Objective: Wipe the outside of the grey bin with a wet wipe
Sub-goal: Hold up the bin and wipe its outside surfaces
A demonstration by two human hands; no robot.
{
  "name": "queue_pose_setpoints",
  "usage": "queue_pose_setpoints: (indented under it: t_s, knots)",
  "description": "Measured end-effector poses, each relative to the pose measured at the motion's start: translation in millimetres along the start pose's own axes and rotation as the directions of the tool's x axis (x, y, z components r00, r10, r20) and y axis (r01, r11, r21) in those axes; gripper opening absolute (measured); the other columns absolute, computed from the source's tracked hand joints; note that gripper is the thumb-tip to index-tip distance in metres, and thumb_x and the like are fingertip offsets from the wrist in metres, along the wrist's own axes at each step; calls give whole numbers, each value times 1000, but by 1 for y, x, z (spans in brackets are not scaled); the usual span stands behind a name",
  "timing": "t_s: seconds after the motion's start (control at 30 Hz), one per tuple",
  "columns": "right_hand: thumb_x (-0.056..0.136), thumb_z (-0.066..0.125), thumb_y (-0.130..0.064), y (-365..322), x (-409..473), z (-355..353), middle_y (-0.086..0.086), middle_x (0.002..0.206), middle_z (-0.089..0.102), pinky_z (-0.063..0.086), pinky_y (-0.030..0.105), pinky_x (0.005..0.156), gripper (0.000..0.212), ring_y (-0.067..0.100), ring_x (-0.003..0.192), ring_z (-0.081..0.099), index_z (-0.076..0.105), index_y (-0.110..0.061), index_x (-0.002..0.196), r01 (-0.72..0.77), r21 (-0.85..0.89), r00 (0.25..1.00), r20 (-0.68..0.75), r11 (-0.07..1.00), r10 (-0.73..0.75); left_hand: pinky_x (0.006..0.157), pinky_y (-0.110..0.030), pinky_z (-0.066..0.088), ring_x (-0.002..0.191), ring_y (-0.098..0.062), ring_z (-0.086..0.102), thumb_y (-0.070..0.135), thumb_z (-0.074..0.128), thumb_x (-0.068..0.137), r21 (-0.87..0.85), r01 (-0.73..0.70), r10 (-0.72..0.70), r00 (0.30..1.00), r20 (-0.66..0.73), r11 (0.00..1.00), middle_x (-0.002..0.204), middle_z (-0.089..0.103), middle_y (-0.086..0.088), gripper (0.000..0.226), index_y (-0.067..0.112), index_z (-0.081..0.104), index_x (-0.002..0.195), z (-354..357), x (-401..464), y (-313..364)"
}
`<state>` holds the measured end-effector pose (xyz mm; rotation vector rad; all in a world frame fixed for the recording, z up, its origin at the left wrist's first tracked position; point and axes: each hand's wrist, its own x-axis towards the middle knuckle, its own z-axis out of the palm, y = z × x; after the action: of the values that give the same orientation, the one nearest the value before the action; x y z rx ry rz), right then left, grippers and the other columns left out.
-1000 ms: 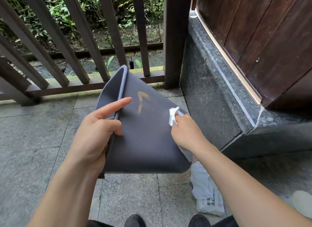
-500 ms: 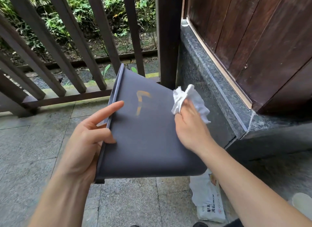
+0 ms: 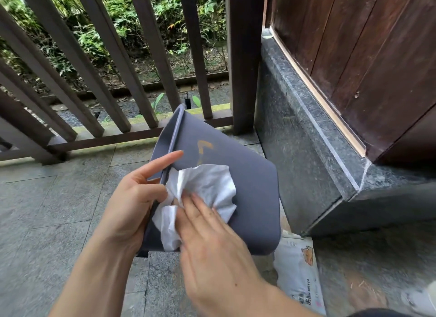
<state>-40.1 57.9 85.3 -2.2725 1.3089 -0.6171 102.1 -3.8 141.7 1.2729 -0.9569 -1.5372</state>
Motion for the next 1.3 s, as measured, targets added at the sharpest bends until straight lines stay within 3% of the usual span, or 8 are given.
queue_pose_setpoints:
  t_s: [0.23, 0.37, 0.53, 0.87, 1.03, 1.13, 1.23, 1.3]
  knots:
    - [98, 31, -24, 56, 26, -28, 4, 162, 32, 7, 23, 121, 58, 13, 152, 20, 32, -9, 155, -227, 36, 938, -260, 973, 229, 52, -32, 57, 62, -27, 71, -14, 49, 55, 56, -19, 15, 998, 67, 998, 88, 78, -20, 81, 30, 78, 118, 1, -8, 3]
    - [103, 33, -18, 90, 41, -41, -1, 162, 34, 16, 21, 118, 51, 12, 151, 23, 37, -15, 154, -353, 137, 886, -269, 925, 378, 64, -39, 58, 74, -37, 69, -9, 53, 52, 75, 16, -24, 994, 111, 997, 100, 76, -28, 80, 29, 77, 118, 3, -13, 4]
    - [103, 34, -20, 105, 40, -49, -4, 149, 52, 38, 35, 106, 45, 22, 136, 46, 47, -25, 146, -494, 248, 817, -193, 833, 543, 59, -37, 59, 69, -35, 71, -10, 51, 52, 84, 44, -57, 984, 167, 995, 98, 77, -28, 78, 25, 78, 117, 9, -15, -3]
    - [102, 39, -18, 59, 30, -24, -3, 166, 22, 18, 27, 121, 53, 12, 154, 12, 37, -35, 153, -189, 179, 959, -177, 965, 221, 55, -28, 47, 66, -33, 53, -7, 52, 52, 108, -6, -6, 994, 111, 994, 80, 67, -27, 76, 28, 78, 115, 5, -9, -8]
    - [94, 31, -28, 32, 9, -22, -15, 162, 30, 16, 17, 121, 58, -1, 152, 14, 42, -32, 151, -55, 110, 996, -59, 992, 62, 46, -21, 45, 45, -19, 52, -17, 47, 58, 87, -57, 54, 998, 44, 995, 55, 61, -9, 65, 21, 77, 101, -1, -7, -10]
    - [90, 33, -24, 36, 10, -32, -16, 156, 40, 19, 14, 118, 59, -3, 147, 26, 48, -30, 147, -125, 104, 991, -33, 987, 129, 50, -27, 46, 51, -25, 53, -9, 50, 52, 112, -40, 41, 999, -6, 993, 63, 63, -14, 55, 19, 76, 91, -1, -5, -11]
    - [92, 36, -17, 59, 16, -38, -5, 136, 63, 48, 32, 94, 43, 24, 123, 60, 57, -33, 125, -317, 70, 948, -18, 946, 319, 50, -27, 43, 55, -26, 48, -7, 50, 48, 119, -23, 26, 1000, -18, 993, 65, 59, -17, 52, 20, 72, 87, -1, -5, -11]
    - [95, 37, -11, 80, 23, -42, 4, 126, 66, 48, 37, 82, 34, 36, 107, 61, 58, -26, 117, -453, 14, 891, 34, 892, 452, 48, -25, 39, 54, -26, 41, -8, 49, 48, 114, -31, 34, 999, -18, 993, 64, 50, -17, 53, 21, 70, 87, -1, -5, -11]
